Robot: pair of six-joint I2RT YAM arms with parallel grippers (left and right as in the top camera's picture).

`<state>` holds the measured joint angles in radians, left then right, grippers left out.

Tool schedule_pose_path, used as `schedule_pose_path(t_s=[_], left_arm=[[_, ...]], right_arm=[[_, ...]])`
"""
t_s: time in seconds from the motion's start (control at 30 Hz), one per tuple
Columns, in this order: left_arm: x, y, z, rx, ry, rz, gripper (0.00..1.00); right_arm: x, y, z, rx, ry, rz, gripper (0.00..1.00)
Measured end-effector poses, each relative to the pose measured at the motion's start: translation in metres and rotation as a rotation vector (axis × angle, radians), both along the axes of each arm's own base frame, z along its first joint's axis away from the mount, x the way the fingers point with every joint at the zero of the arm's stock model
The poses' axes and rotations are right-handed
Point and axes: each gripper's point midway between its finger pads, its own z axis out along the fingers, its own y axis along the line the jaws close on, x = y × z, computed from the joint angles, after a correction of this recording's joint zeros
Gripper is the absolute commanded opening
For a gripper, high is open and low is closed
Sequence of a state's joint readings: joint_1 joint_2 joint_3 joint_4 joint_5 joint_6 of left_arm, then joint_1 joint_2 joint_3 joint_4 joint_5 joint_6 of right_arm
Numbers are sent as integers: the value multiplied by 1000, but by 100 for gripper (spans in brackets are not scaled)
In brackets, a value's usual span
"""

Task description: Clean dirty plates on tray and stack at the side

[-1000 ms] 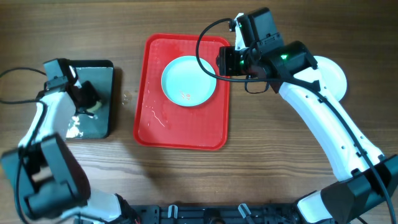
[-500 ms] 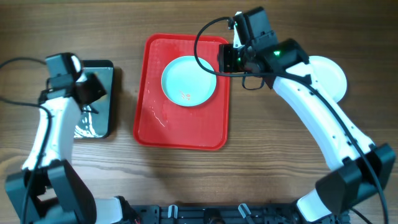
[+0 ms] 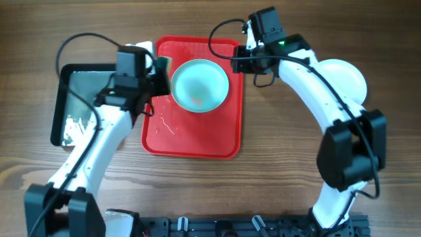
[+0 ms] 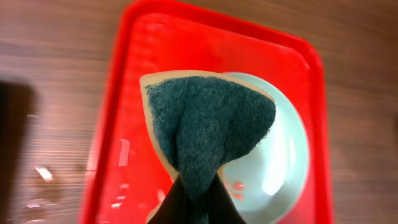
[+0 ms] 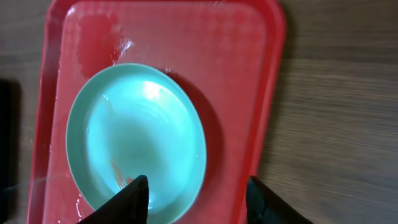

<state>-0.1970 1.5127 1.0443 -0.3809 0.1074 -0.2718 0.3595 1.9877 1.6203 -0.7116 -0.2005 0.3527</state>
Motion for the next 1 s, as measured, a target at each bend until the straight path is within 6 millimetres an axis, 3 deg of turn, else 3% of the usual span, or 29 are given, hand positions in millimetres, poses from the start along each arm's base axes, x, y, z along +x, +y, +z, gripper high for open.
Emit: schedule_pose_path(t_s=[0.17,0.37,0.63,0.83,1.0], left_arm=[[-1,-27,-28,-26,66,-26,4],[-5,-55,-54,-39,119,-62,4],[-7,-55,-81,-54,197,-1,4],[-6,-53,-81,-71,202,46,4],[-4,-53,-80,-81,197,61,4]], right_arm=[[1,13,-28,14,41,28,48],[1,33,-33,12,10,79,45],[2,41,-40,-51,-21,64,43],[6,38,-66,-68,15,-2,43],[10,40,-69,-58,13,-22,43]])
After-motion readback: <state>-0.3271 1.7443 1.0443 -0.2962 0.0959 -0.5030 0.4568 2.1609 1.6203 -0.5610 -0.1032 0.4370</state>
